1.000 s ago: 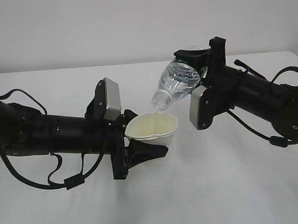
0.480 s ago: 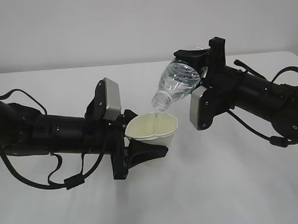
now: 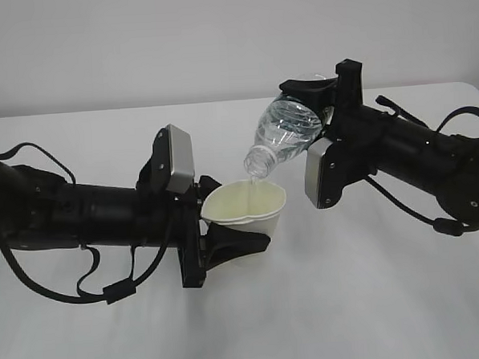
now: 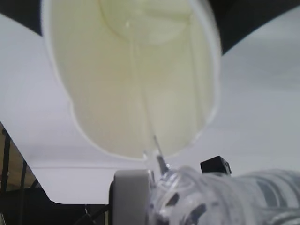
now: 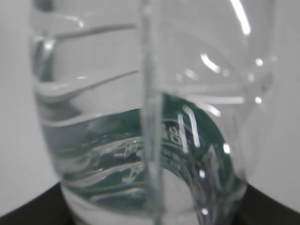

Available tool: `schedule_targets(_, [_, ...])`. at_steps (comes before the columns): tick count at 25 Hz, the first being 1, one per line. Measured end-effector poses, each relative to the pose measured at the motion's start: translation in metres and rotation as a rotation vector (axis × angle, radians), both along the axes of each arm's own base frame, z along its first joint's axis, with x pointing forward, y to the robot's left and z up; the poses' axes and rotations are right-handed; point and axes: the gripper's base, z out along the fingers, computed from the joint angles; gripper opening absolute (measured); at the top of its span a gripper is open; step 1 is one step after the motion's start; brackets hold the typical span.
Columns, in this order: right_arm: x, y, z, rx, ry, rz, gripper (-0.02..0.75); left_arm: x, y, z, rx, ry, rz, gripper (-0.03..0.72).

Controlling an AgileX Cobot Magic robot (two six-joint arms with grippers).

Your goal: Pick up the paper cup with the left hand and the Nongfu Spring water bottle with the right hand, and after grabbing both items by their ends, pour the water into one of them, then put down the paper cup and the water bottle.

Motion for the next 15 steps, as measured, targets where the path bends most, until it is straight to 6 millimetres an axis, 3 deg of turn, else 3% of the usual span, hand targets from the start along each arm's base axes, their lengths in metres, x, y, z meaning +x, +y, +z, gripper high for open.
schedule_targets(15, [0.0,0.0,0.0001,0.001,-0.001,0.0,0.41,0.0,0.0,-0.0001,0.001,0.0,0.0,0.414])
